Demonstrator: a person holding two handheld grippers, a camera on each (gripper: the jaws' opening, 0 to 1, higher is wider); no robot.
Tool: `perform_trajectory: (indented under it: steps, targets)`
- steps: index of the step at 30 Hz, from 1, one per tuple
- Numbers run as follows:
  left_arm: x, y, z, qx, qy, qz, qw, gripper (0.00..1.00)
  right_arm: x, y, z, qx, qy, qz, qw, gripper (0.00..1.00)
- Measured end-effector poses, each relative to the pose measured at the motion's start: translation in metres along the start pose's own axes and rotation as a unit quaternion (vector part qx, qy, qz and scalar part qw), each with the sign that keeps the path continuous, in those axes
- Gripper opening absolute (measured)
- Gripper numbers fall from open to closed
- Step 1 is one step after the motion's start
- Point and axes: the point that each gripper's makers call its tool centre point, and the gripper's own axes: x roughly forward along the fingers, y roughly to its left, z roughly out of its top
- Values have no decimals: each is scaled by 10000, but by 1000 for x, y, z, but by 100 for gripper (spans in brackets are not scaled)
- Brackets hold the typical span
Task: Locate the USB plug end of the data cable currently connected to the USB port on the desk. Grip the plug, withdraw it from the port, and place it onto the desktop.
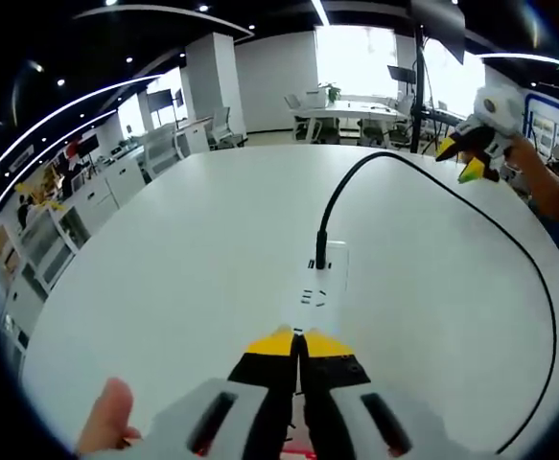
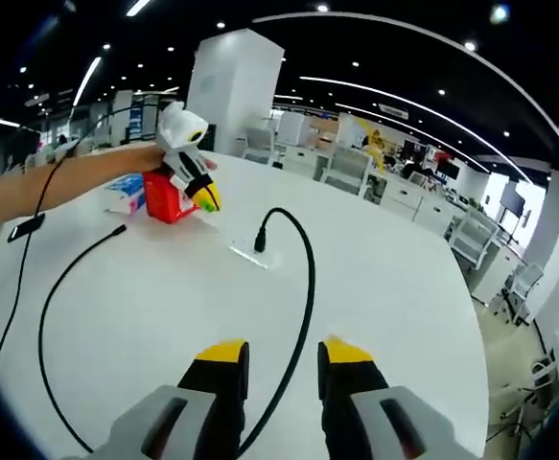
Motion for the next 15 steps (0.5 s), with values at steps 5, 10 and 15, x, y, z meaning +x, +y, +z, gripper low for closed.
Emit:
perform_trajectory:
  steps: [5, 10, 15]
  targets:
    - [0, 0, 1, -4, -19, -6, 10000, 2, 10, -2, 10, -75, 10, 40, 10000, 31]
    - [0, 0, 1, -18, 1, -8, 10000, 2, 18, -4, 18, -120, 31, 88, 9999, 31]
    - [0, -2, 0, -14, 21, -2, 10000, 2, 23, -9, 20, -178, 98, 112, 9997, 31]
